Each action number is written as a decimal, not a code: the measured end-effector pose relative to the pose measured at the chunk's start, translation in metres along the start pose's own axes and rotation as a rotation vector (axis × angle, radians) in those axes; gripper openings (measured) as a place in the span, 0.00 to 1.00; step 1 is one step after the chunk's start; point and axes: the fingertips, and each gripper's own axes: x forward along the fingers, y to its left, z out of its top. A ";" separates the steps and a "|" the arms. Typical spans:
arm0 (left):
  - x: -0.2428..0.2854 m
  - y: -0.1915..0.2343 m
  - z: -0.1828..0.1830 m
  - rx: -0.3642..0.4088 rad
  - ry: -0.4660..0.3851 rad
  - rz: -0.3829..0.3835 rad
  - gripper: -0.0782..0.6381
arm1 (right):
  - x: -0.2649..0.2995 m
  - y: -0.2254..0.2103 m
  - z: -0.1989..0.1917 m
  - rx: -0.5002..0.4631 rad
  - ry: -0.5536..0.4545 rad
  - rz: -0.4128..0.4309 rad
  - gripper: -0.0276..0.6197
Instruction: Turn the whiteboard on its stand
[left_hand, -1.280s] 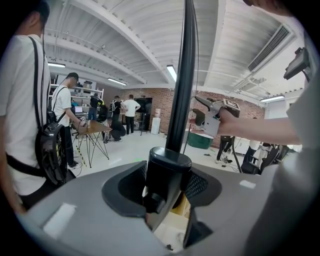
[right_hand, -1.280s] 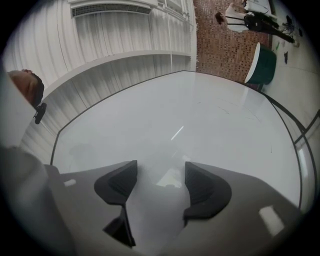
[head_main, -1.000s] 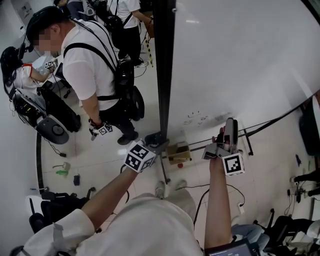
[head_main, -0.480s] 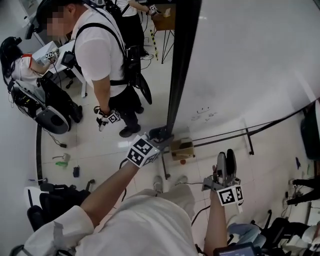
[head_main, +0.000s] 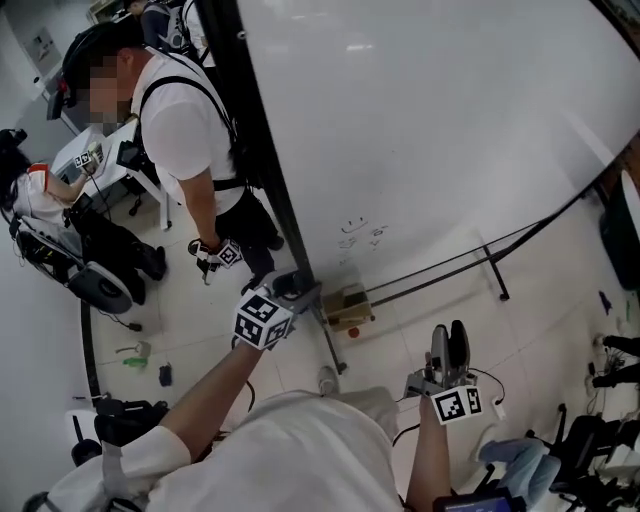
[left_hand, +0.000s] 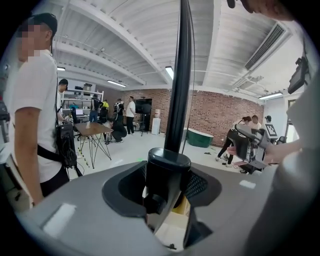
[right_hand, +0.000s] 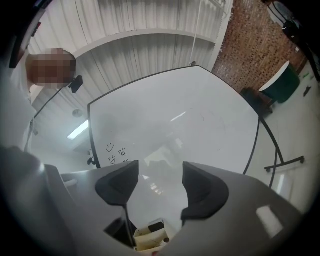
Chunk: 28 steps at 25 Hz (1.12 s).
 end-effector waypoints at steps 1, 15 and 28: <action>0.001 0.000 0.000 0.002 0.007 0.007 0.40 | -0.003 -0.005 0.001 0.000 0.003 -0.005 0.46; -0.047 -0.070 -0.068 -0.067 0.110 0.263 0.46 | -0.063 -0.053 0.004 -0.215 0.304 -0.118 0.43; 0.050 -0.297 -0.078 -0.153 0.172 -0.215 0.20 | -0.231 -0.131 0.062 -0.163 0.239 -0.297 0.38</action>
